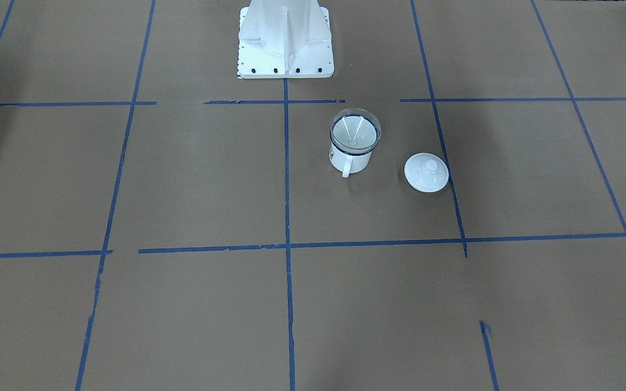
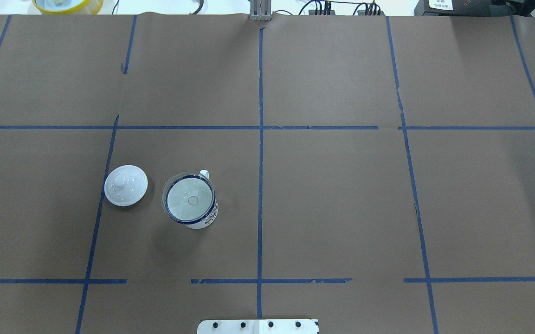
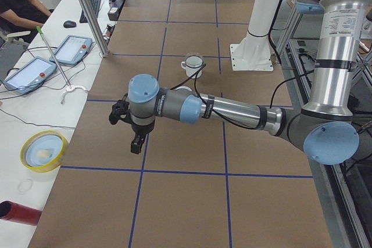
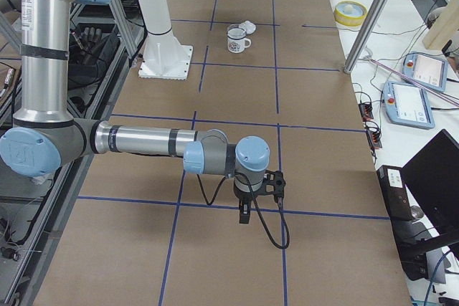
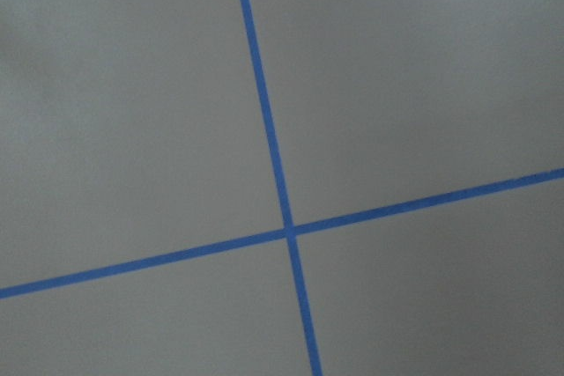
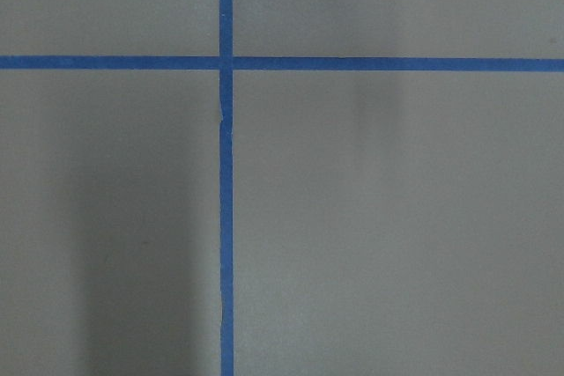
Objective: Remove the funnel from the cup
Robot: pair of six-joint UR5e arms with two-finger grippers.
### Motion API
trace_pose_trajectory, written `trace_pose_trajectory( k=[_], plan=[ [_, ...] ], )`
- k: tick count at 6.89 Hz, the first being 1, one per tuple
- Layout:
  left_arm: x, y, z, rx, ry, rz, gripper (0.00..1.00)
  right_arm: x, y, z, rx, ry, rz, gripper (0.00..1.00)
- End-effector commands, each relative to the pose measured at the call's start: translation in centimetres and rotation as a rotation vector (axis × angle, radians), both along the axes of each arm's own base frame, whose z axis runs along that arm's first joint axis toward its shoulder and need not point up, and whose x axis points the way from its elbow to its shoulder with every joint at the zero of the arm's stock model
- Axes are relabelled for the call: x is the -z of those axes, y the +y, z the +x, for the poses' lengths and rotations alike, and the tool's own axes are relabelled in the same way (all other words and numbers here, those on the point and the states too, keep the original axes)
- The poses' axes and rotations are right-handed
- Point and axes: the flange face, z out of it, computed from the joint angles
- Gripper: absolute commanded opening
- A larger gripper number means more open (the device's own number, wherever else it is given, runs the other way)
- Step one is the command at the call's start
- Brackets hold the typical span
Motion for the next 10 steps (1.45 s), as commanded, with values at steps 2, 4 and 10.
trace_pose_trajectory(
  k=[2, 4, 10],
  plan=[
    [10.9, 2.5, 10.0, -0.048, 0.087, 0.047, 1.00, 0.0, 0.0, 0.0, 0.000, 0.000, 0.000, 1.00],
    [15.9, 4.9, 16.9, -0.012, 0.101, 0.020, 1.00, 0.0, 0.0, 0.0, 0.000, 0.000, 0.000, 1.00],
    [31.6, 8.4, 35.6, -0.084, -0.015, -0.065, 1.00, -0.1, 0.0, 0.0, 0.000, 0.000, -0.002, 1.00]
  ],
)
